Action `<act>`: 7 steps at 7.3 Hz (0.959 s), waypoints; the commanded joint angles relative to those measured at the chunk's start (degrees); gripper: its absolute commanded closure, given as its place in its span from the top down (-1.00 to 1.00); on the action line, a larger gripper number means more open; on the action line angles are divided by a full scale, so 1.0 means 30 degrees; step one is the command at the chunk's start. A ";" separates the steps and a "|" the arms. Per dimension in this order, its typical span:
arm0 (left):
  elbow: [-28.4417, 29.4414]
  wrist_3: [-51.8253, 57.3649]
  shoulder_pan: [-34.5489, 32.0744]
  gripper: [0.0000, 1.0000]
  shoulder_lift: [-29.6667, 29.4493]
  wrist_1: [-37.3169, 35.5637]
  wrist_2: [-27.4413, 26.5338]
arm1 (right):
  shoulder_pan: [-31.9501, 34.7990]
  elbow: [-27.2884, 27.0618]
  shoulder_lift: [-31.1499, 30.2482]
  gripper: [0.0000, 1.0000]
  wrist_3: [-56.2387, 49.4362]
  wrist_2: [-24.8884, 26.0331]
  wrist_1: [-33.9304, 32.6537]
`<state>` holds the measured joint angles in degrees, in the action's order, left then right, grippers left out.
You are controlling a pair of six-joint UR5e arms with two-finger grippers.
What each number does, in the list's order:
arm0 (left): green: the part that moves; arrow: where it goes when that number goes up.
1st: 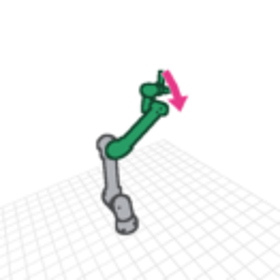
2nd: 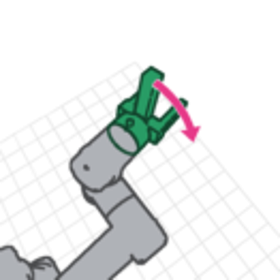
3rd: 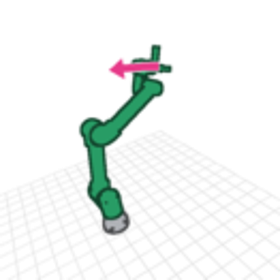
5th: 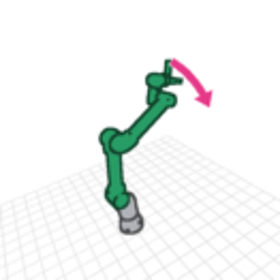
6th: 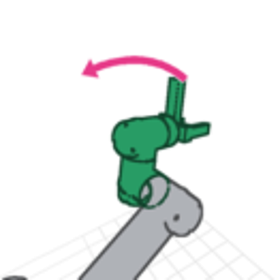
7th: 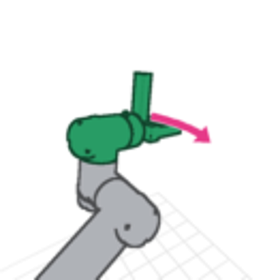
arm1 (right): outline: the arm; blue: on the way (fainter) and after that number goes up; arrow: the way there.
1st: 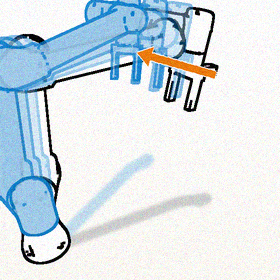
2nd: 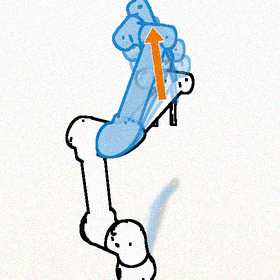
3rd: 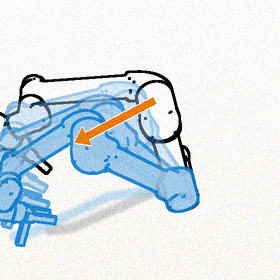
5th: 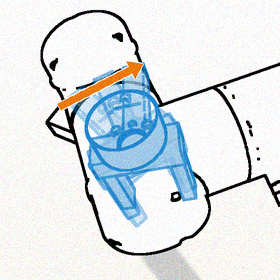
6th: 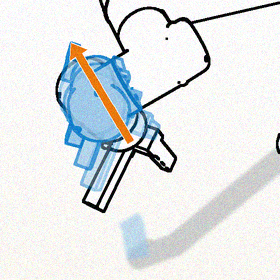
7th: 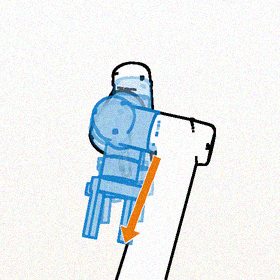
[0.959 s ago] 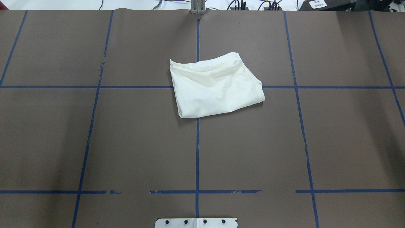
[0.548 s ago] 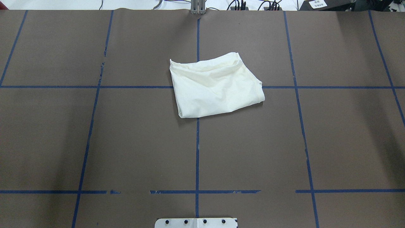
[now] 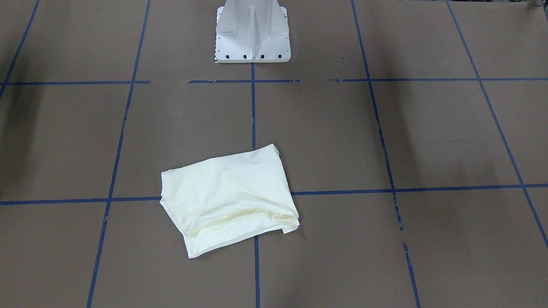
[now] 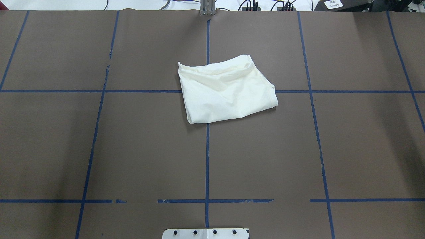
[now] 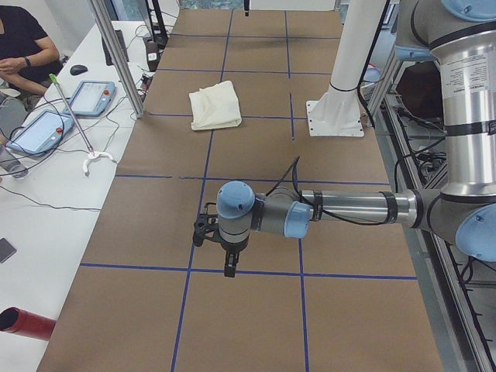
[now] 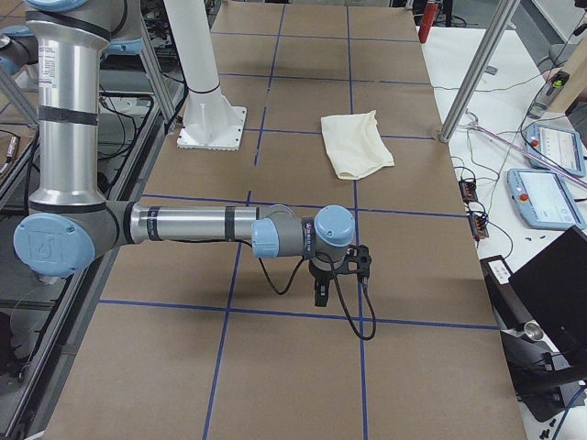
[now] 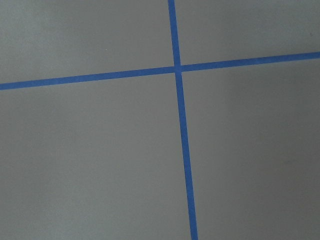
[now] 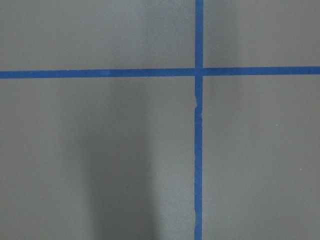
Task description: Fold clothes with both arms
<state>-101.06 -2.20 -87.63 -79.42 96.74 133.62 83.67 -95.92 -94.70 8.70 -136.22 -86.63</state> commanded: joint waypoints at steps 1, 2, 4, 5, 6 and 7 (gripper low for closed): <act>-0.1316 0.0029 0.0000 1.00 0.0049 -0.1887 -0.0008 | -0.0001 0.0040 -0.0016 1.00 -0.0030 -0.0034 0.0047; -0.1641 0.0116 -0.0087 1.00 0.0107 -0.2157 -0.0008 | -0.0001 0.0070 -0.0045 1.00 -0.0146 -0.0034 0.0047; -0.1644 0.2013 -0.0058 1.00 0.0400 -0.2188 0.0021 | -0.0001 0.0012 -0.0045 1.00 -0.0177 0.0025 0.0105; -0.1673 0.2022 -0.0029 1.00 0.0400 -0.2160 -0.0007 | -0.0001 0.0011 -0.0016 1.00 -0.0235 0.0315 0.0106; -0.1674 0.1993 -0.0029 1.00 0.0226 -0.2218 0.0050 | -0.0001 0.0069 -0.0016 1.00 -0.0264 0.0347 0.0106; -0.1703 0.1992 -0.0029 1.00 0.0225 -0.2189 0.0080 | 0.0028 -0.0017 -0.0045 1.00 -0.0294 0.0927 0.0106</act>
<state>-106.09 3.65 -87.73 -78.58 90.18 133.74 83.69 -95.84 -94.78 7.94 -134.92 -86.31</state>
